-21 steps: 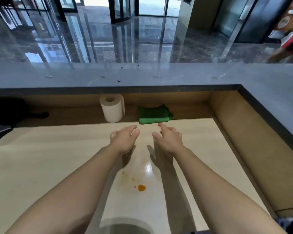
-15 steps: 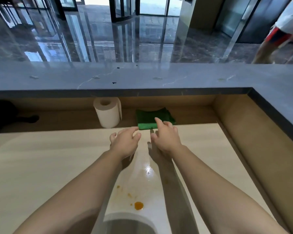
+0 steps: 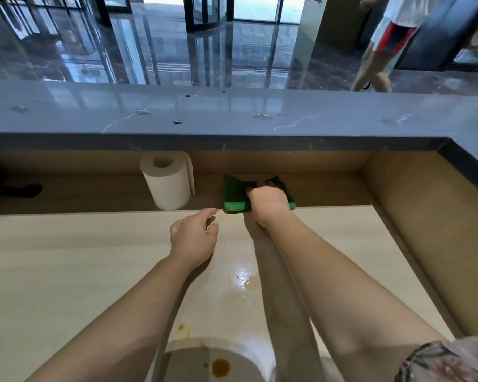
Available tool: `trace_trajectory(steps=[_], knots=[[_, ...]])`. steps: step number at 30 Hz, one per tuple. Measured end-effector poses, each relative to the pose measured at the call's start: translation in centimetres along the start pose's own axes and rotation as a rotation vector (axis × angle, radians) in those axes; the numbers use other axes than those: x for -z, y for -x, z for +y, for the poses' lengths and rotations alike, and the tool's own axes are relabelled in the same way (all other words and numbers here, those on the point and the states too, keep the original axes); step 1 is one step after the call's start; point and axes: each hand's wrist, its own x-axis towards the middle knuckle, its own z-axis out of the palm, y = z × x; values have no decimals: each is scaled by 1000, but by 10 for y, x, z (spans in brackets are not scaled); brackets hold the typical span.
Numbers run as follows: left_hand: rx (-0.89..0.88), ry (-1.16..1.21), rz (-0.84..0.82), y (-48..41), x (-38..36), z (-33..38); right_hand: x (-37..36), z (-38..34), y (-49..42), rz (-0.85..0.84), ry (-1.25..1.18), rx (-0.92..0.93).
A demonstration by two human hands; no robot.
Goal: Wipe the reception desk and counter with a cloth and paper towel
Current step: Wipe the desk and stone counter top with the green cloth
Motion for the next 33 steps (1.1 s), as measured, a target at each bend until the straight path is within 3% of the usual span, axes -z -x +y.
trace_trajectory(steps=[5, 12, 17, 21, 23, 26, 33], knots=[[66, 68, 32, 24, 28, -5, 9, 11, 15, -18, -93, -68], [159, 31, 35, 63, 69, -17, 1, 48, 75, 181, -345, -265], [160, -3, -19, 81, 74, -17, -3, 62, 121, 278, -353, -424], [141, -59, -46, 94, 75, -18, -23, 84, 168, 359, -180, -536], [120, -75, -62, 100, 76, -21, -44, 92, 193, 292, -186, -577], [73, -119, -77, 107, 80, -28, -76, 87, 213, 171, -414, -456], [6, -189, -98, 133, 95, -60, -77, 21, 190, 31, -319, -304]])
